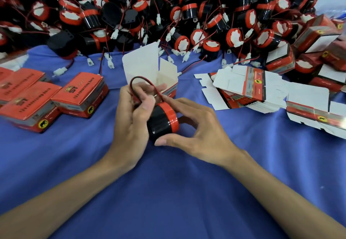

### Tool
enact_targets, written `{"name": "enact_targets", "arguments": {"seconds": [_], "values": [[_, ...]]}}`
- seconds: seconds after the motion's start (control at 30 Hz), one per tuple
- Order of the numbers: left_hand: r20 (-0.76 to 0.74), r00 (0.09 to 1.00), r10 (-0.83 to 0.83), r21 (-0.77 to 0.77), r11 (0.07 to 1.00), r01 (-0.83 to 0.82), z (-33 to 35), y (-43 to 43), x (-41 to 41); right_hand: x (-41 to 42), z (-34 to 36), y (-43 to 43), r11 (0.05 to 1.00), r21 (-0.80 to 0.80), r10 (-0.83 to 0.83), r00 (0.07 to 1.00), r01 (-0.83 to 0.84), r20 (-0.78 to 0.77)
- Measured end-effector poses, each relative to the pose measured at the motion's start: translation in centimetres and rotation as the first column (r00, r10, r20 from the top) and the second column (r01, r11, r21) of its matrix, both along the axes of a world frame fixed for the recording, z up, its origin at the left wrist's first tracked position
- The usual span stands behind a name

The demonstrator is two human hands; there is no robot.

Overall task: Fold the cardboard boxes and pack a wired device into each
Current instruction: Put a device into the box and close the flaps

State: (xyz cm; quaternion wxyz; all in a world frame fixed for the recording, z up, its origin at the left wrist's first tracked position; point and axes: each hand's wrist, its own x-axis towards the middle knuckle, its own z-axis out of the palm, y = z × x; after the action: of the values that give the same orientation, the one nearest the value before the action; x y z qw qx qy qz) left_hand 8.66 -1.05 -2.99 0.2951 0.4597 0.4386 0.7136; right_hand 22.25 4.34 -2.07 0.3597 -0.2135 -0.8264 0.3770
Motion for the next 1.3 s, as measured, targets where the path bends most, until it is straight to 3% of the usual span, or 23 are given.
{"name": "enact_targets", "arguments": {"seconds": [0.1, 0.2, 0.33, 0.47, 0.53, 0.67, 0.77, 0.9, 1.03, 1.3], "values": [[-0.153, 0.984, -0.092, 0.065, 0.992, 0.103, 0.1, -0.5, 0.3, 0.1, 0.2, 0.2, 0.999, -0.02, -0.047, 0.988, 0.044, -0.146], [-0.268, 0.963, -0.022, 0.056, 0.998, 0.038, 0.2, -0.5, 0.5, 0.1, 0.0, 0.4, 0.987, 0.061, -0.131, 0.968, 0.147, -0.212], [-0.247, 0.969, 0.011, 0.053, 0.999, 0.003, 0.4, -0.6, 0.7, 0.5, 0.3, 0.9, 0.995, -0.069, -0.087, 0.978, 0.075, -0.188], [-0.096, 0.995, 0.019, 0.054, 0.998, -0.014, 0.5, -0.5, 0.5, 0.7, 0.8, 1.6, 0.974, -0.224, -0.036, 0.972, -0.017, -0.23], [-0.055, 0.998, 0.012, 0.057, 0.998, -0.009, 0.4, -0.4, 0.5, 0.7, 0.6, 1.9, 0.989, -0.146, -0.056, 0.981, 0.028, -0.185], [-0.102, 0.994, 0.039, 0.082, 0.996, -0.03, 0.3, -0.4, 0.4, 0.6, -0.1, 1.8, 0.987, 0.153, -0.044, 0.999, 0.045, -0.01], [-0.162, 0.975, 0.15, 0.096, 0.986, -0.136, 0.4, -0.2, 0.0, 0.5, 0.1, 1.3, 0.976, 0.218, 0.0, 1.0, -0.001, 0.004], [-0.087, 0.983, 0.164, 0.128, 0.98, -0.153, 0.3, -0.1, 0.2, 0.6, 0.8, 1.3, 0.993, -0.054, 0.087, 0.971, -0.102, -0.223], [-0.075, 0.984, 0.163, 0.122, 0.981, -0.153, 0.2, -0.4, 0.5, 0.6, 0.9, 1.2, 0.928, -0.315, 0.031, 0.885, -0.197, -0.464], [-0.016, 0.994, 0.108, 0.077, 0.991, -0.107, 0.5, -0.3, 0.6, -0.3, 0.3, 0.8, 0.942, -0.313, -0.035, 0.889, -0.124, -0.457]]}}
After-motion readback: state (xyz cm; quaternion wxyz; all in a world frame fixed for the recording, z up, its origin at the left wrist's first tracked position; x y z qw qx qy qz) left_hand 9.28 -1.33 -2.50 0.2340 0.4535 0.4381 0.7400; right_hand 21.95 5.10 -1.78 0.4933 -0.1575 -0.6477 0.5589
